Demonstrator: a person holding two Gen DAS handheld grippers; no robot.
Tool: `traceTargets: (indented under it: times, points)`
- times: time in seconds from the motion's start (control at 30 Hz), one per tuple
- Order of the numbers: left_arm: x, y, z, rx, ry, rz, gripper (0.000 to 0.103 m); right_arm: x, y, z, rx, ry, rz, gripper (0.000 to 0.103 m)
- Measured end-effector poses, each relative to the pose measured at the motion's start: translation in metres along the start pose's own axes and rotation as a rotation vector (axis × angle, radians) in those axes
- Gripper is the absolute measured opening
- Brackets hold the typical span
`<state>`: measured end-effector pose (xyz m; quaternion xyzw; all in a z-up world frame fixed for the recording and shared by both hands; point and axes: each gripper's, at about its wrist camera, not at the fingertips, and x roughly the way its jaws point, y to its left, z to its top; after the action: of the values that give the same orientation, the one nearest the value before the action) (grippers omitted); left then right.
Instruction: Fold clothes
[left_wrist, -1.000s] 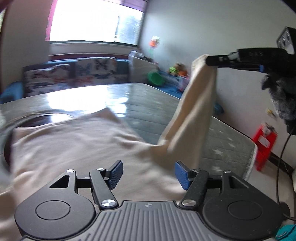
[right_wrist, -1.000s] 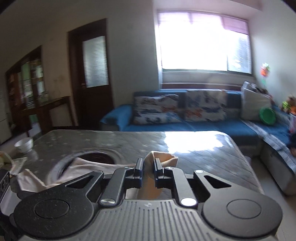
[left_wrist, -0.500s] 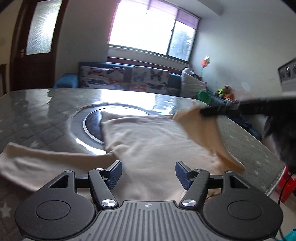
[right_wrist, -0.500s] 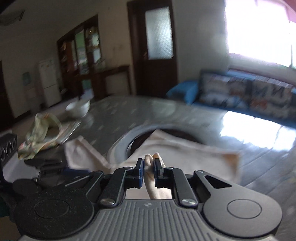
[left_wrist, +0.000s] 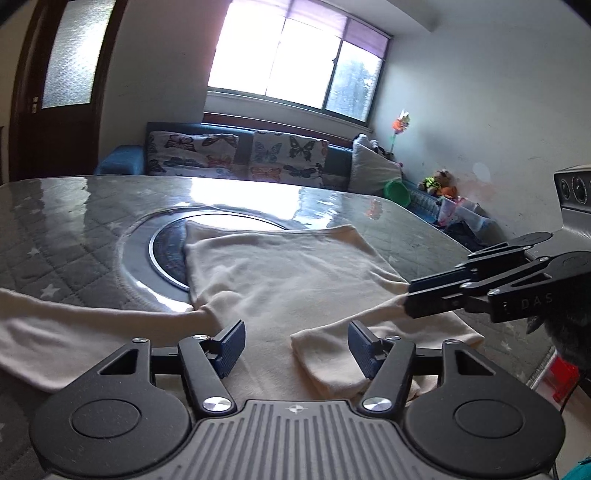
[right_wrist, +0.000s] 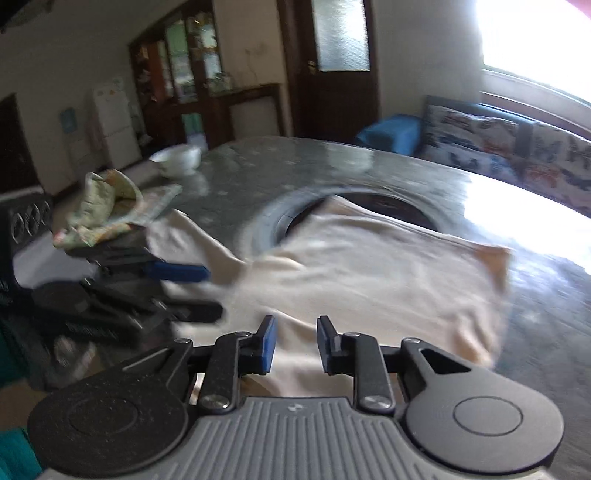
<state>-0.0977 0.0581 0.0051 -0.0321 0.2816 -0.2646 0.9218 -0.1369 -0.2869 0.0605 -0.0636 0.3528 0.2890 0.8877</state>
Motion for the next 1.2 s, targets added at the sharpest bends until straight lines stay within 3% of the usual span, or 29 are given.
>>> traceTargets:
  times: [0.13,0.37,0.47,0.6,0.67,0.97,1.2]
  points:
    - [0.017,-0.009,0.003,0.025,0.024,-0.021,0.063,-0.015,-0.022,-0.022,0.016,0.046,-0.080,0.026]
    - [0.048,-0.024,0.003,0.119,0.081,-0.020,0.062,-0.036,-0.048,-0.057,0.036,0.097,-0.181,0.046]
    - [0.055,-0.027,0.000,0.139,0.102,-0.012,0.052,-0.037,-0.051,-0.064,0.049,0.092,-0.184,0.050]
    - [0.057,-0.024,-0.001,0.133,0.105,0.021,0.025,-0.038,-0.055,-0.074,0.068,0.085,-0.189,0.052]
    - [0.056,-0.025,0.001,0.138,0.098,0.028,0.021,-0.039,-0.057,-0.078,0.077,0.082,-0.191,0.054]
    - [0.049,-0.029,0.013,0.142,0.060,0.047,0.016,-0.039,-0.060,-0.089,0.144,0.031,-0.200,0.052]
    - [0.029,-0.030,0.043,0.128,-0.031,0.058,0.015,-0.029,-0.047,-0.090,0.089,0.015,-0.292,0.048]
